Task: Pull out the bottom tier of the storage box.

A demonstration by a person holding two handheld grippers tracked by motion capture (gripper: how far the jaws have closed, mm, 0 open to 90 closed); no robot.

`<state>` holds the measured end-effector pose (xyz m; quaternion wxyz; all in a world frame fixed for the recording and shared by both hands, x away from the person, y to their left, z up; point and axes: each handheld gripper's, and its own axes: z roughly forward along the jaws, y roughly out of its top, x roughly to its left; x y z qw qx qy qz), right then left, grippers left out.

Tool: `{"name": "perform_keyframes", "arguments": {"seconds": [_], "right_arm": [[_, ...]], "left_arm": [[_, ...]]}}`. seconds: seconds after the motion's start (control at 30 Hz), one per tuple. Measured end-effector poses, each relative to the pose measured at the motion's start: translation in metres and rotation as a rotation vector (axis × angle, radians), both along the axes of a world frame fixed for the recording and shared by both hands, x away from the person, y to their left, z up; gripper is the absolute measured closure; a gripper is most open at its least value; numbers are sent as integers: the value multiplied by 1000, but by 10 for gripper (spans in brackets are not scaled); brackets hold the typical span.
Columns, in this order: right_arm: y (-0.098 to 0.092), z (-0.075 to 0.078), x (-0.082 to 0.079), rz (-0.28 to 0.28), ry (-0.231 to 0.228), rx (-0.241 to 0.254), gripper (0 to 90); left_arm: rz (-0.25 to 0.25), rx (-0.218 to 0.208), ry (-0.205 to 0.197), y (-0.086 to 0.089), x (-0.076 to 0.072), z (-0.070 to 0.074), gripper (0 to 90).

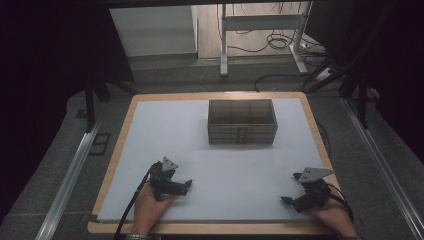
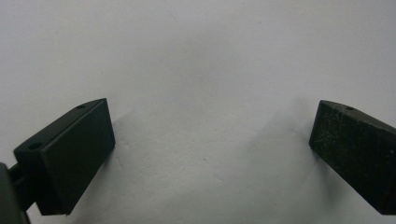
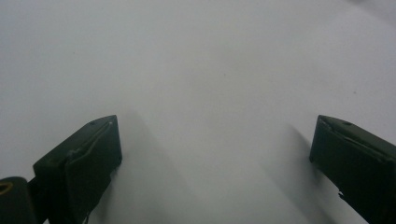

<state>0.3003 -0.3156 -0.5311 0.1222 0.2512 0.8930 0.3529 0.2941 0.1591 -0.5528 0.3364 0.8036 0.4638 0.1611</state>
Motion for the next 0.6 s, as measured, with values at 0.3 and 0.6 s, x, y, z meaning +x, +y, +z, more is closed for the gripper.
{"name": "perform_keyframes", "arguments": {"seconds": [0.3, 0.6], "right_arm": [[0, 0, 0, -1, 3, 2, 25], [-2, 2, -1, -20, -3, 16, 80]], "left_arm": [[0, 0, 0, 0, 0, 0, 0], [0, 0, 0, 0, 0, 0, 0]]}}
